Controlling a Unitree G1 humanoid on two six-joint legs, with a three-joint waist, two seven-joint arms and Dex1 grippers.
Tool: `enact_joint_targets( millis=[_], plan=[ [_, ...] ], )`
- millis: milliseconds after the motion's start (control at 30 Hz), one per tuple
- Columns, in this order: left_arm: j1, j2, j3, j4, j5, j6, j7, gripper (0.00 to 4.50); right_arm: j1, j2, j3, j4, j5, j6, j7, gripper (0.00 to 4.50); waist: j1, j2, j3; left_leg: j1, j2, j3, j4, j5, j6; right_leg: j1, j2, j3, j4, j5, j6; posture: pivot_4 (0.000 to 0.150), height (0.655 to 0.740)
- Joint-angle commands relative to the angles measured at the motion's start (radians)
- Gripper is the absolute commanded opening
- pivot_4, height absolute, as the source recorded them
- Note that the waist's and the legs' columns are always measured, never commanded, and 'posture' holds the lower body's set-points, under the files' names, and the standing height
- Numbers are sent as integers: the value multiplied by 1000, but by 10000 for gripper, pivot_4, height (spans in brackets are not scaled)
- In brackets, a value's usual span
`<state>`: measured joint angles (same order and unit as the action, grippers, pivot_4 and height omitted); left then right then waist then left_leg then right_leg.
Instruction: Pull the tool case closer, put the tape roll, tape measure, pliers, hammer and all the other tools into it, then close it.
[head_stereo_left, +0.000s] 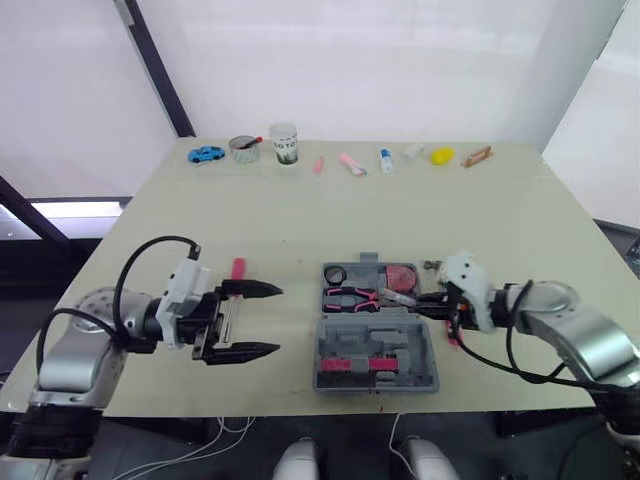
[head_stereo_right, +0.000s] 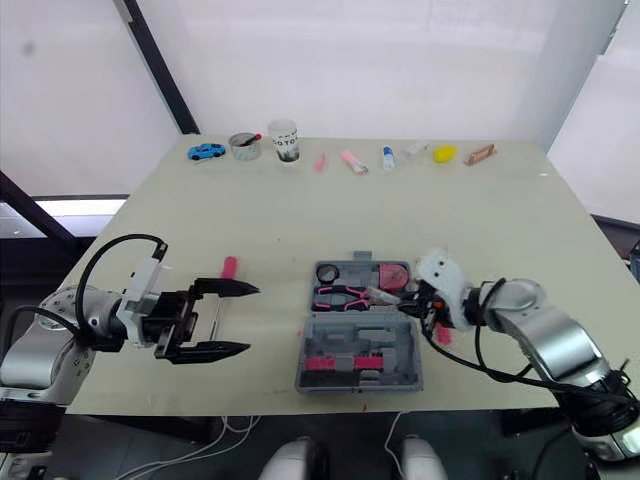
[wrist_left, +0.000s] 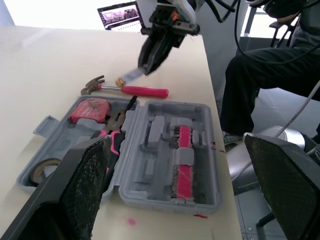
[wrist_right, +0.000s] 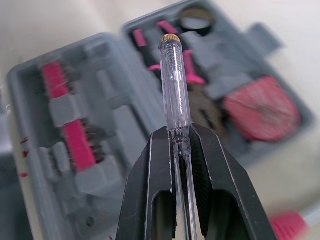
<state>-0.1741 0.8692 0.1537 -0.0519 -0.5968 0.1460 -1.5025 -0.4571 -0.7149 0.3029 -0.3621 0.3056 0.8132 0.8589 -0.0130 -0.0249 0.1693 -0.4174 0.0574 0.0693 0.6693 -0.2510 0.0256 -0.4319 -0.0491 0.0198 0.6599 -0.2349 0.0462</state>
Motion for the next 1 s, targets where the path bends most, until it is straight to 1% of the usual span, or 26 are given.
enact_joint_targets(
  millis=[33,200,267,467,733,833,1000],
  plan=[
    [11,35,36,14,20,-38,-28,45000,-66,25,113,-23,-75,-18,5,480,-2,0,0,0,0,0,0,0,0,0,0,0,0,0,0,1500,7400],
    [33,57,54,44,25,-55,-43,45000,-149,95,241,40,-175,-44,-5,480,-1,0,0,0,0,0,-1,0,0,-1,0,0,0,0,0,1500,7400],
    [36,66,60,57,33,-67,-53,45000,-176,103,292,67,-222,-60,7,480,0,-1,0,0,0,0,0,0,0,0,0,0,0,0,0,1500,7400],
    [22,87,68,118,38,-82,-74,45000,-212,142,385,120,-311,-77,21,480,-1,-1,0,0,0,0,0,0,0,0,0,-1,1,0,0,1500,7400],
    [-3,69,45,144,45,-88,-66,45000,-241,233,445,216,-404,-144,19,480,-2,-1,0,0,0,1,0,0,0,0,0,-1,2,0,0,1500,7400],
    [-7,68,42,147,46,-89,-66,45000,-241,268,439,248,-425,-163,11,480,-2,-2,0,0,0,0,0,0,0,0,0,-1,2,0,0,1500,7400],
    [-14,68,43,147,47,-86,-65,45000,-229,290,437,263,-449,-203,18,480,-4,-2,0,0,0,1,0,0,0,0,0,-1,2,0,0,1500,7400]
  ],
)
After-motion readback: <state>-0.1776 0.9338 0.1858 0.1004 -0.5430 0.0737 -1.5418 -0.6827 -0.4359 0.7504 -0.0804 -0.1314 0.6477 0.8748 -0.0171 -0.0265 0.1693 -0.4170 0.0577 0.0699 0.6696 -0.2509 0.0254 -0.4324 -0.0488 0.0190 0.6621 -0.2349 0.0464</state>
